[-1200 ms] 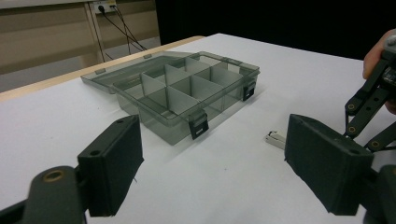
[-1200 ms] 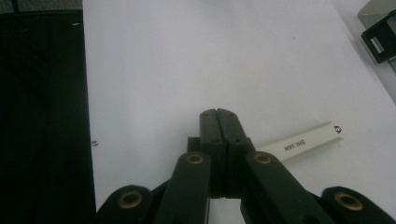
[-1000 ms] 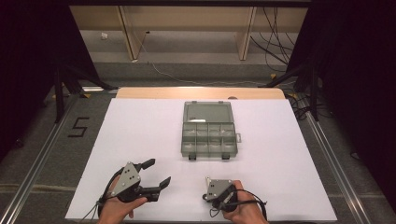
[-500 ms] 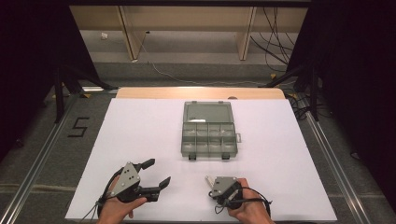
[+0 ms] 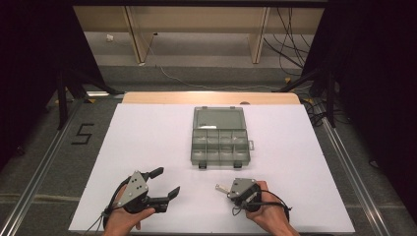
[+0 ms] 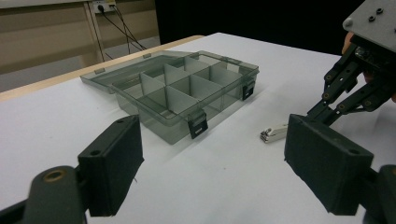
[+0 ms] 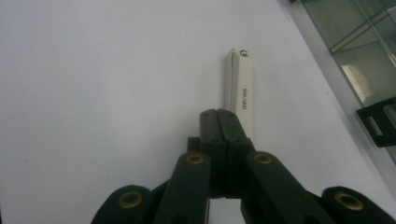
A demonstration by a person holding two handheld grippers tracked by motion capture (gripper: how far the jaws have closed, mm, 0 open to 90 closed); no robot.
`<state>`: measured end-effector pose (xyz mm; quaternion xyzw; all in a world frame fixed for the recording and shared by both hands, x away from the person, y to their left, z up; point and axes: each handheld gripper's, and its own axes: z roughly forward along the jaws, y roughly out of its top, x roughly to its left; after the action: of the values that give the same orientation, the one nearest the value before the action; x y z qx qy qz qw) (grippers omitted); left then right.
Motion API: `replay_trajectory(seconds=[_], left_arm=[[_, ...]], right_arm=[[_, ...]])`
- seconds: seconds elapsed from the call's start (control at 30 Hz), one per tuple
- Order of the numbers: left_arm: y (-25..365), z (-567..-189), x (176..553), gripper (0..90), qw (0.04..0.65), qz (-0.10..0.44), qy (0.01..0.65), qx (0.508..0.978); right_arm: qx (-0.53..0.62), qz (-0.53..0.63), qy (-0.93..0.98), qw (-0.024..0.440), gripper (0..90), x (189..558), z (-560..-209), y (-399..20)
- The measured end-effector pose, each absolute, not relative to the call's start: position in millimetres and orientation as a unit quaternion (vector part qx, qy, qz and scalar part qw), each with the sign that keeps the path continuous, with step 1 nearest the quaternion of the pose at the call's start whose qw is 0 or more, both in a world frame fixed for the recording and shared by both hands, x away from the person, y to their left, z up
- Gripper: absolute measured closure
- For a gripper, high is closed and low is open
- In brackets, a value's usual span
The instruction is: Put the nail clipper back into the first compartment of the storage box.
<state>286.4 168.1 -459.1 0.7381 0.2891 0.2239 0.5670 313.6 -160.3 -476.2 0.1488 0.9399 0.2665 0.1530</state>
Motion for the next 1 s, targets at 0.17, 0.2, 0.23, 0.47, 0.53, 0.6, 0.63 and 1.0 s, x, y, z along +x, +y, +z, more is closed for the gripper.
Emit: replay_trajectory(seconds=[0.17,0.2,0.23,0.47,0.53,0.6,0.63,1.0], left_arm=[[167.1,-460.3,286.6,19.1,0.566,0.221,0.293,0.738],[166.9,-460.4,286.6,19.1,0.566,0.221,0.293,0.738],[166.7,-460.5,286.5,19.1,0.565,0.221,0.293,0.739],[166.8,-461.1,287.2,19.4,0.564,0.22,0.291,0.741],[166.8,-461.3,287.4,19.3,0.564,0.22,0.291,0.741],[167.0,-461.3,287.1,19.4,0.56,0.221,0.294,0.742],[167.0,-461.4,287.2,19.4,0.56,0.22,0.294,0.742],[166.7,-461.8,287.3,19.5,0.558,0.221,0.293,0.744]], right_arm=[[0.152,0.267,0.939,0.157,90.0,318.4,-476.3,-162.0],[0.154,0.259,0.94,0.157,90.0,320.0,-475.2,-162.8],[0.155,0.266,0.938,0.158,90.0,321.1,-476.1,-162.9],[0.165,0.258,0.936,0.172,90.0,335.3,-476.8,-161.8],[0.167,0.256,0.936,0.174,90.0,337.0,-476.7,-161.1],[0.163,0.256,0.936,0.175,90.0,340.0,-476.9,-159.7],[0.165,0.256,0.936,0.174,90.0,341.1,-476.8,-159.0],[0.167,0.254,0.935,0.181,90.0,352.2,-475.4,-155.5]])
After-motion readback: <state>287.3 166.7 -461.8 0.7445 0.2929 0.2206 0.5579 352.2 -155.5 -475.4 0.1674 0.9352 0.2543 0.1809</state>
